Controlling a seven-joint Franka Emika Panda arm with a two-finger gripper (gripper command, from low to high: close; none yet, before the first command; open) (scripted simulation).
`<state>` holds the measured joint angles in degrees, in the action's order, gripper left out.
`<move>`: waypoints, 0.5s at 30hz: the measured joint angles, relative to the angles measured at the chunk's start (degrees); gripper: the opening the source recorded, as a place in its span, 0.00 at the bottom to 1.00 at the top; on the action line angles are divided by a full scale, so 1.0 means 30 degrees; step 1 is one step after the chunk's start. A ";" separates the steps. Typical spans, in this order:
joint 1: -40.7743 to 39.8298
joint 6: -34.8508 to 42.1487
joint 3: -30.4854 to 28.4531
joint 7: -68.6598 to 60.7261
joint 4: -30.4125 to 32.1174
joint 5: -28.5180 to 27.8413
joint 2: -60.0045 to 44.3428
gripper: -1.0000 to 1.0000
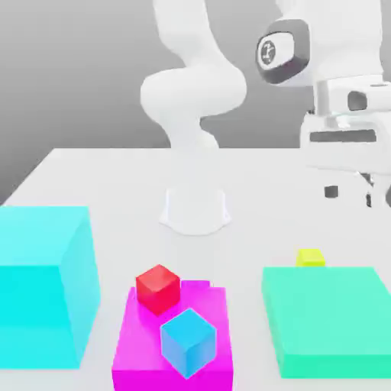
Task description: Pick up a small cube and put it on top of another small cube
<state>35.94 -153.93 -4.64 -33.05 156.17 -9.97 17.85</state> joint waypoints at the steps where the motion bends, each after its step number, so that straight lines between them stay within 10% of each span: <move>1: 0.0329 -0.0219 -0.0074 -0.0805 0.0231 -0.0002 -0.0256 0.50; 15: 0.5019 -0.3267 -0.0817 -1.2990 0.3479 0.1220 -0.3759 0.50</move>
<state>51.00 -163.73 -7.09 -72.02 166.60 -6.31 6.57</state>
